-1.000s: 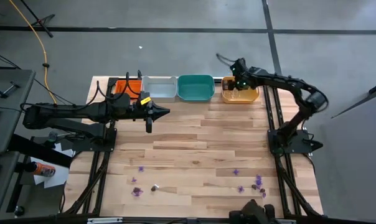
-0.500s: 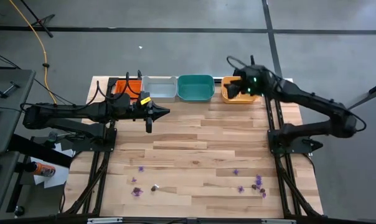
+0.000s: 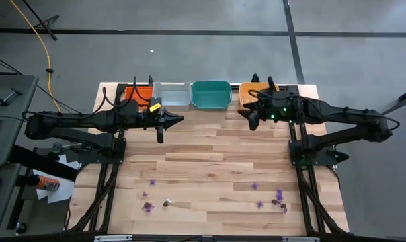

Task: Sort Halloween decoration
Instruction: Put the white bone into the yellow bin

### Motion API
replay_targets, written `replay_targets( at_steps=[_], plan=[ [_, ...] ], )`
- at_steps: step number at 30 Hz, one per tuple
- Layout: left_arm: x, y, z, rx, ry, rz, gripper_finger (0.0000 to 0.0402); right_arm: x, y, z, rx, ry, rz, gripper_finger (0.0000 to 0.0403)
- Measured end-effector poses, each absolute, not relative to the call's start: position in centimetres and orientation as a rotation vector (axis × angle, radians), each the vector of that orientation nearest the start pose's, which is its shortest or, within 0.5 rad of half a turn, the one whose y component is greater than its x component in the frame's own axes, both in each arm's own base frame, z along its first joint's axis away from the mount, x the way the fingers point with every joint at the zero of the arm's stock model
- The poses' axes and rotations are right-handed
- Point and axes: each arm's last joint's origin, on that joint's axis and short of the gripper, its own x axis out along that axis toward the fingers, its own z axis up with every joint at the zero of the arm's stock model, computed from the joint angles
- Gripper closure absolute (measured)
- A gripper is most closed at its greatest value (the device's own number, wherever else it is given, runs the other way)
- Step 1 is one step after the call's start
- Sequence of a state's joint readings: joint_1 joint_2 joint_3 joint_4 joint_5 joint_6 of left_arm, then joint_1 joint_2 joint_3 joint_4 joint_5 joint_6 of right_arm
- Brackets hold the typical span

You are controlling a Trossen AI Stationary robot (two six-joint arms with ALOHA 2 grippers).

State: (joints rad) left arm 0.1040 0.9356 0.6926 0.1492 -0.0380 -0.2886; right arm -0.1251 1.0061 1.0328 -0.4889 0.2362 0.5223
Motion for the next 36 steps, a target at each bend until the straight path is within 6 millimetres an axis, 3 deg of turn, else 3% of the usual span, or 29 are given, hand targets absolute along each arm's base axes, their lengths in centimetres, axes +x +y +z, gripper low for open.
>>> replay_targets(
  at_steps=[13, 18, 21, 26, 31, 36],
  plan=[
    [21.5, 2.3, 30.3, -0.394, 0.078, 0.154, 0.0401, 21.6, -0.4, 35.2, 0.504, 0.315, -0.395, 0.0199],
    [22.9, 1.4, 31.1, -0.361, 0.158, -0.082, 0.0386, 21.5, -0.4, 35.2, 0.516, 0.31, -0.415, 0.0199],
    [24.3, -0.3, 31.8, -0.316, 0.33, -0.194, 0.0363, 21.4, -0.4, 35.2, 0.511, 0.321, -0.417, 0.0199],
    [25.2, -4.6, 30.9, -0.061, 0.763, -0.265, 0.0316, 21.1, -0.3, 34.6, 0.478, 0.391, -0.421, 0.0199],
    [25.4, -9.8, 27.8, 0.076, 0.946, -0.385, 0.0285, 20.6, -0.3, 33.8, 0.44, 0.497, -0.426, 0.0199],
    [25.7, -14.3, 23.3, 0.14, 1.063, -0.428, 0.028, 20.2, -0.3, 33.2, 0.421, 0.573, -0.443, 0.0199]
  ],
)
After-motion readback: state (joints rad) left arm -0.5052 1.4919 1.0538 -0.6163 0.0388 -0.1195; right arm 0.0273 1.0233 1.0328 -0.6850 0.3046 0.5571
